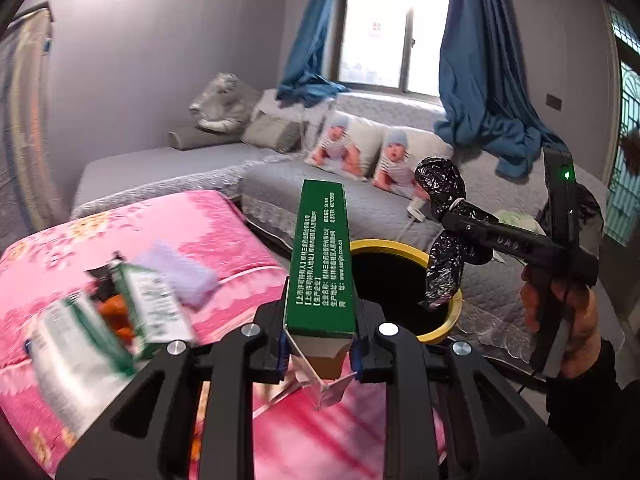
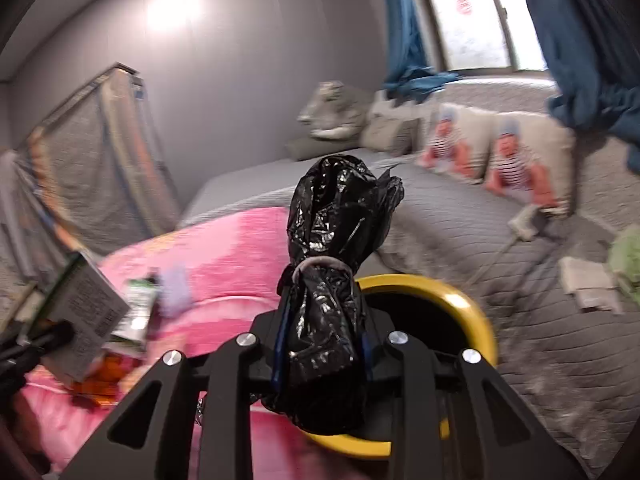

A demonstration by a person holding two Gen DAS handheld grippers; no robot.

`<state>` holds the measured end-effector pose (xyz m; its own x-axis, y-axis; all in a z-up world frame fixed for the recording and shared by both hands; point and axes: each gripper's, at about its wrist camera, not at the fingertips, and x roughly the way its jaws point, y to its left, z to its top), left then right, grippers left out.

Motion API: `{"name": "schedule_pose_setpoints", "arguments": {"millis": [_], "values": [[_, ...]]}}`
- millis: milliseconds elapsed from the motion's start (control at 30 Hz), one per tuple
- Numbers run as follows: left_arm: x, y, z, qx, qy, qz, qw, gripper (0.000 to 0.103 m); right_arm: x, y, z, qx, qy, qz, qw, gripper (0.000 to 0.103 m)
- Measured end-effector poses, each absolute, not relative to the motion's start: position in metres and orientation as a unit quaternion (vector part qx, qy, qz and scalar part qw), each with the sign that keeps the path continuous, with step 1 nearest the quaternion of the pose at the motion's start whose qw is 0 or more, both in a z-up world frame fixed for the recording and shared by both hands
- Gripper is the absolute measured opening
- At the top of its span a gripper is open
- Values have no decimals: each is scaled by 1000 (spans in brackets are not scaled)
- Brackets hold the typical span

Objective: Collect trash
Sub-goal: 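Carry both items over the yellow bin and open both tools to drop them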

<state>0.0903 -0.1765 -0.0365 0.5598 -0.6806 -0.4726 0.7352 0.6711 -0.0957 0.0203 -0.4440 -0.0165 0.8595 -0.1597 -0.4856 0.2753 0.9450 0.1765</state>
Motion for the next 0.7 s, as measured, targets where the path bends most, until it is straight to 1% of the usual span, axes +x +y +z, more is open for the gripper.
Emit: {"name": "schedule_pose_setpoints", "arguments": {"millis": [133, 200, 433, 567, 700], "values": [[111, -239, -48, 75, 262, -424, 864, 21, 25, -476, -44, 137, 267, -156, 941, 26], [121, -266, -57, 80, 277, -430, 856, 21, 28, -484, -57, 127, 277, -178, 936, 26], [155, -344, -106, 85, 344, -427, 832, 21, 43, -512, -103, 129, 325, -197, 916, 26], [169, -367, -131, 78, 382, -417, 821, 21, 54, -521, -121, 139, 348, -197, 906, 26], [172, -376, -141, 85, 390, -404, 823, 21, 58, -523, -134, 141, 363, -197, 900, 26]]}}
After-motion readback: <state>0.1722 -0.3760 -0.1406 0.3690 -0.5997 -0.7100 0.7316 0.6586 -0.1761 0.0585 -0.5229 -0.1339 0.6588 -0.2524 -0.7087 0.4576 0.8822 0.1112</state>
